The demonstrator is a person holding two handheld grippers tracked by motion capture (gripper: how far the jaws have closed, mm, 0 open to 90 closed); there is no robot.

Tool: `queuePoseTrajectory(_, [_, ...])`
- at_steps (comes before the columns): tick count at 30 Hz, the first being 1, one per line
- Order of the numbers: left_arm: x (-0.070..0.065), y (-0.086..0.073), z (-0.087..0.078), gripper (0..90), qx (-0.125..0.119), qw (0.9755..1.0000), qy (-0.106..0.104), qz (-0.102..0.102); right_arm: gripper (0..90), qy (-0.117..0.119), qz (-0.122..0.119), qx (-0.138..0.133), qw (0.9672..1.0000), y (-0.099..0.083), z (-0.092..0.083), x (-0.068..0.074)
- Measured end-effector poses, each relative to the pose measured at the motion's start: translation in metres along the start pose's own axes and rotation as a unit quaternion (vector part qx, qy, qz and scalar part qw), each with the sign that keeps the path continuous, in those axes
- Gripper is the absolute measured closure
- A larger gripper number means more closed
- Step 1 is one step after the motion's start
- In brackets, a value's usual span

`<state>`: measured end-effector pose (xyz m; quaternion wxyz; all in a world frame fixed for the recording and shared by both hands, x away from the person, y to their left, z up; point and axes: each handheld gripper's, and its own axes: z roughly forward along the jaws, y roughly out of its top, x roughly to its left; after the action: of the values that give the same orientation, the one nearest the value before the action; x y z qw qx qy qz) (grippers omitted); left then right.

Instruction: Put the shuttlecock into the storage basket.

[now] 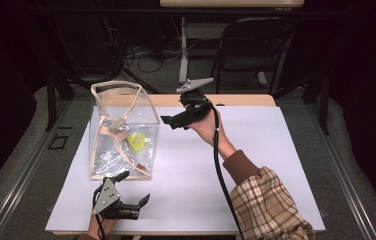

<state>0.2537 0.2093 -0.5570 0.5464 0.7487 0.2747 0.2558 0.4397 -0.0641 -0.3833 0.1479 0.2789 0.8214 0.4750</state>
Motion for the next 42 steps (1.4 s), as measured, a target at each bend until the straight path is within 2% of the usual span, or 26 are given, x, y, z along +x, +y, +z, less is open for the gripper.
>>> queuePoseTrajectory(13, [0.000, 0.000, 0.001, 0.0, 0.002, 1.0000, 0.001, -0.001, 0.0, -0.014, 0.000, -0.009, 0.9999, -0.044, -0.036, -0.005])
queuePoseTrajectory(23, [0.000, 0.000, 0.000, 0.0, 0.002, 1.0000, 0.001, -0.001, 0.0, -0.026, 0.009, -0.018, 0.9995, -0.077, -0.061, -0.009])
queuePoseTrajectory(42, [0.000, 0.000, 0.001, 0.0, 0.003, 1.0000, 0.001, -0.002, 0.0, -0.045, 0.007, -0.039, 0.9982, -0.135, -0.100, 0.000])
